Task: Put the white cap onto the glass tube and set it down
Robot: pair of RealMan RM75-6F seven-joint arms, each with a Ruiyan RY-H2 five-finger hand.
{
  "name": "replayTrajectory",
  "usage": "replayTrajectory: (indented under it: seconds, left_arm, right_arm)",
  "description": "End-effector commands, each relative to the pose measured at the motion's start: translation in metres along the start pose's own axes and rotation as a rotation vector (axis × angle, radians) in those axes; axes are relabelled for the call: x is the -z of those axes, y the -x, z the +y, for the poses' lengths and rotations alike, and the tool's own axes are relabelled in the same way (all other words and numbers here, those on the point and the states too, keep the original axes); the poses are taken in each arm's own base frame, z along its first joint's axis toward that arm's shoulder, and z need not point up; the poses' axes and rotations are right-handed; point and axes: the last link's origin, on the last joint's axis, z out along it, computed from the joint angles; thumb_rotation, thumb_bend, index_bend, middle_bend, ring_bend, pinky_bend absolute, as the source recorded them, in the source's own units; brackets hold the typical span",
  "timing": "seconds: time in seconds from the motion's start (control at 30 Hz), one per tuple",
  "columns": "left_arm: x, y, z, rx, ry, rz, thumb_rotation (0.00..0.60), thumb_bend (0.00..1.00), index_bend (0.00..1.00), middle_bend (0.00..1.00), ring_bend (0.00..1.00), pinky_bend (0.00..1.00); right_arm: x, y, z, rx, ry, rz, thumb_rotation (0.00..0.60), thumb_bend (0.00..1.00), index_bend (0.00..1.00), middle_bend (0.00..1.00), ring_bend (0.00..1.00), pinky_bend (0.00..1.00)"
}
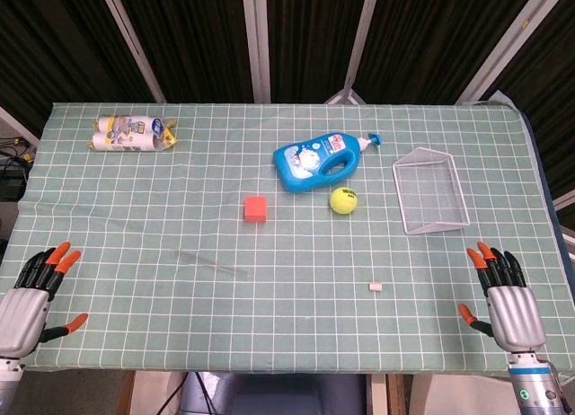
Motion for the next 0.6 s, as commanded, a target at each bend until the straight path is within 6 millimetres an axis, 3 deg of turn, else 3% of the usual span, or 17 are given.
replayTrajectory:
  seconds: [0.03,0.23,0.37,0.6]
  left_arm:
    - [0.0,0.0,0.0,0.0,-0.001,-0.002,0.6,0.13,0.03,0.0,0.0,0.0]
    - [-0.004,0.003,-0.001,-0.006,-0.01,-0.034,0.6,0.13,0.03,0.0,0.0,0.0]
    - [-0.018,0.006,0.005,-0.031,0.009,-0.067,0.6,0.14,0.07,0.0,0.0,0.0]
    - [-0.079,0.016,0.042,-0.142,0.114,-0.118,0.6,0.16,0.12,0.07,0.0,0.0]
  right_arm:
    - [-0.001,0.0,0.0,-0.003,0.002,-0.002,0.6,0.28,0.0,0.0,0.0,0.0]
    - [0.0,0.0,-0.001,-0.006,-0.001,-0.003,0.6,0.28,0.0,0.0,0.0,0.0]
    - [0.0,0.001,-0.001,-0.01,0.004,-0.008,0.6,0.28,0.0,0.0,0.0,0.0]
    - [-0.002,0.001,-0.001,-0.019,0.009,-0.013,0.6,0.28,0.0,0.0,0.0,0.0]
